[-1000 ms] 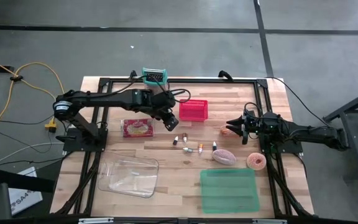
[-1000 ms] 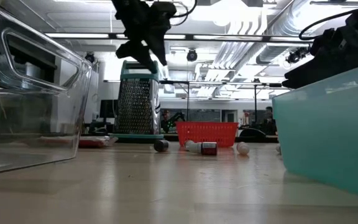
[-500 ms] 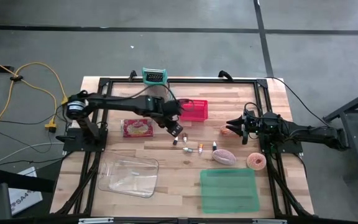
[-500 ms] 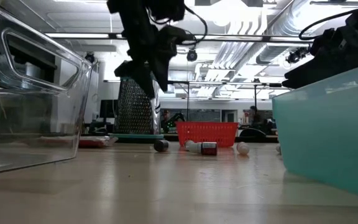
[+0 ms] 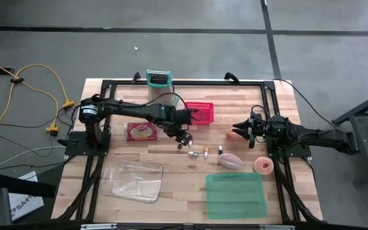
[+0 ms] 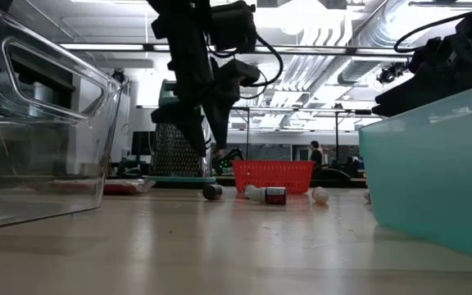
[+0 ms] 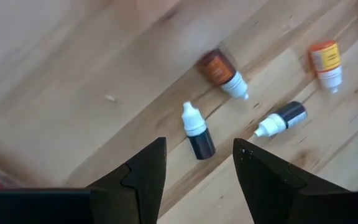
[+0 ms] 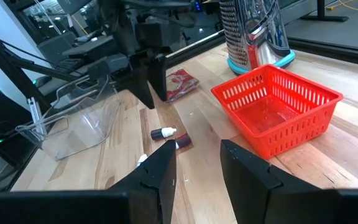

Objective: Pick & Place Food Item
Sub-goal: Put the food coloring into the red bin

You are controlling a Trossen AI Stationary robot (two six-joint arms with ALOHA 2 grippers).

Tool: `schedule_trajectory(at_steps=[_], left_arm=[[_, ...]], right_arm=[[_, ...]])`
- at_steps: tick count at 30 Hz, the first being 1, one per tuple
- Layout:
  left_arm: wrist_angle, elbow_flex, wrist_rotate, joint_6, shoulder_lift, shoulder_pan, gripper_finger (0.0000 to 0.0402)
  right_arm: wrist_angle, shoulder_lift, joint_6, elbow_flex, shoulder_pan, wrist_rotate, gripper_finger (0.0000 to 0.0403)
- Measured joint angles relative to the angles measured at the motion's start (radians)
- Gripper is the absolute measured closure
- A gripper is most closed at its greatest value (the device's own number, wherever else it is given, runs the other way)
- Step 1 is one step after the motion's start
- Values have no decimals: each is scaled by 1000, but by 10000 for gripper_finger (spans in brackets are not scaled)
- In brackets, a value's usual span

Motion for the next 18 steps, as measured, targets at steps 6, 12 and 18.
schedule_trajectory(at_steps=[6,12,18], left_arm=[[42,2,-3,-51,32,-35,222],[89,1,1,-74,72,-50,222],[88,2,0,-96,89,-50,222]], right_arm=[[-1,0,0,0,0,0,289],[0,0,0,0,0,0,289],[0,0,0,0,0,0,289]])
